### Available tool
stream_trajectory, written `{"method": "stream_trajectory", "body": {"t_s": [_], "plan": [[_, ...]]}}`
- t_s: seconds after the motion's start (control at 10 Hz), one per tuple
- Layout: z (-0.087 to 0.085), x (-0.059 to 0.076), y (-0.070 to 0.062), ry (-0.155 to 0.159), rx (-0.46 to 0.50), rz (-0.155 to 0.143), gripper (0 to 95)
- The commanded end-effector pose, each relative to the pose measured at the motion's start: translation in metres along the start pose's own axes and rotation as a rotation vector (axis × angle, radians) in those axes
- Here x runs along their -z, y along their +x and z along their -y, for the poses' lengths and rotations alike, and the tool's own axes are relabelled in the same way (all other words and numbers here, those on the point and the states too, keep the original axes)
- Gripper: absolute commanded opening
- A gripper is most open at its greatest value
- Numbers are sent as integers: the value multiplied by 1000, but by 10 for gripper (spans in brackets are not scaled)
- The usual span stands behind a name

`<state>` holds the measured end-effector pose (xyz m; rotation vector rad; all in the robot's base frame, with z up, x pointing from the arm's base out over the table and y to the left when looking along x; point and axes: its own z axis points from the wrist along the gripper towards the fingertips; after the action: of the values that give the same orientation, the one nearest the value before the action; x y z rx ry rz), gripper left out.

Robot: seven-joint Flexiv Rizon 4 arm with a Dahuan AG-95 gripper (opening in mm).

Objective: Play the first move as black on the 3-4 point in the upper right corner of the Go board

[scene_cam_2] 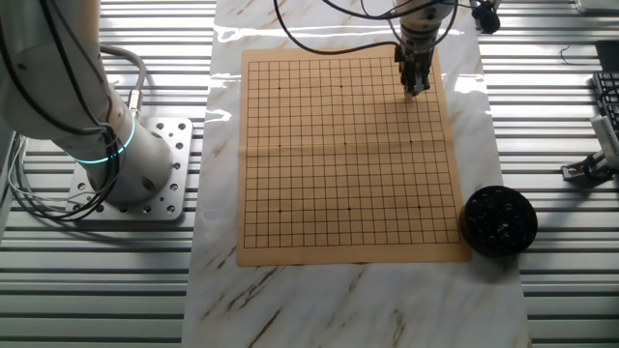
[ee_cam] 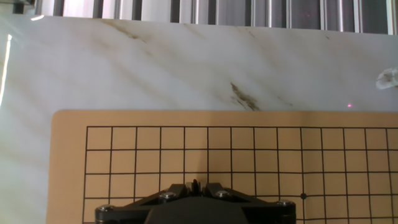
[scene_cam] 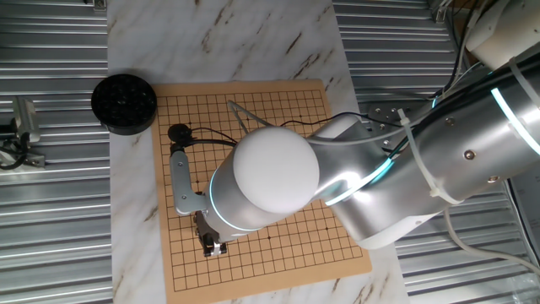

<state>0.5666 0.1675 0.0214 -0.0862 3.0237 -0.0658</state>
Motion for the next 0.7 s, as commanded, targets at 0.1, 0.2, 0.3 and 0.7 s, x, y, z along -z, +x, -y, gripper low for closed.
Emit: {"method": "stream_trajectory", "body": {"t_s": [0.1, 0.2, 0.3, 0.7], "plan": [[0, 0, 0, -1, 1, -1, 0], [0, 0, 0, -1, 2, -1, 0], [0, 0, 0, -2, 3, -1, 0], [0, 0, 0, -7, 8, -2, 0]]}}
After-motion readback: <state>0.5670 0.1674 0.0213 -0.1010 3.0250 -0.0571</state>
